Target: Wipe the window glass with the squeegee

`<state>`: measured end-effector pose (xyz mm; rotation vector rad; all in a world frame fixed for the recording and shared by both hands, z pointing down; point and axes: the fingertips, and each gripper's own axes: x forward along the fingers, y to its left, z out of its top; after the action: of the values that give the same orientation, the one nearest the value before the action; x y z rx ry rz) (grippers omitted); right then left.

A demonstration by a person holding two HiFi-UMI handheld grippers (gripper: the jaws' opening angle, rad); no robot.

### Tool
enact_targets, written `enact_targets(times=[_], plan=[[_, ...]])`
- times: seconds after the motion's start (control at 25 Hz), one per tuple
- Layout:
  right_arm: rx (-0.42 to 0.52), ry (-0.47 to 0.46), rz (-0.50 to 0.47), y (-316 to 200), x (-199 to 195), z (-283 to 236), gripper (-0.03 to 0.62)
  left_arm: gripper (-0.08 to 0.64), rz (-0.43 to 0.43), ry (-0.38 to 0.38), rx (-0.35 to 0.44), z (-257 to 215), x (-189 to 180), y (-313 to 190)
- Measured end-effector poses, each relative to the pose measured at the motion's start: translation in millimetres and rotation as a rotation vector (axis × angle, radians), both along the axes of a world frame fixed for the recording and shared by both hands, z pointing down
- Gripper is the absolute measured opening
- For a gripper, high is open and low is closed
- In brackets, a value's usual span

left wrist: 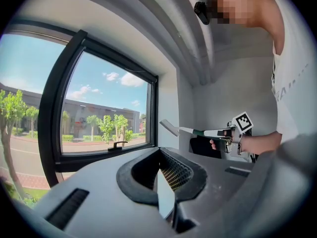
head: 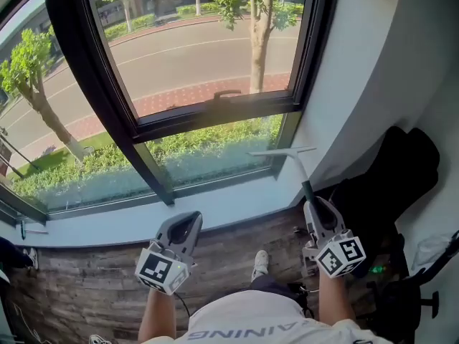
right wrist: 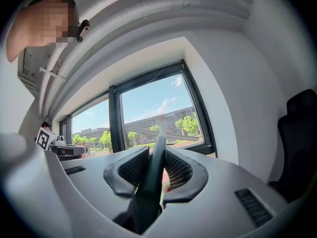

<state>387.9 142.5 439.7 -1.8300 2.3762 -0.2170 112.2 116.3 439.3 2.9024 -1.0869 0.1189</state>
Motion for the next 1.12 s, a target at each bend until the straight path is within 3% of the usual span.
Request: enact_targets(times=[0.36,0.56,0.8,1.12], plan=[[0.012,0.020,-0.066,-102,86,-14,0.098,0.014,-0.066,0.026,0.015,-31,85,-93],[0.010,0.004,-0.106,-144,123,-17,0.098,0.014,-0.087,0.000,0.015,-34,126,-123],[-0.014,-0.034,-0.136,-181,139,2,0.098,0.014,-0.103,-0.041,-0.021,-18,144,-150],[-0.024,-0.019,-0.099,-215,145,5,0.098,0.014,-0.064,-0.019,-0.018,-18,150,-202]])
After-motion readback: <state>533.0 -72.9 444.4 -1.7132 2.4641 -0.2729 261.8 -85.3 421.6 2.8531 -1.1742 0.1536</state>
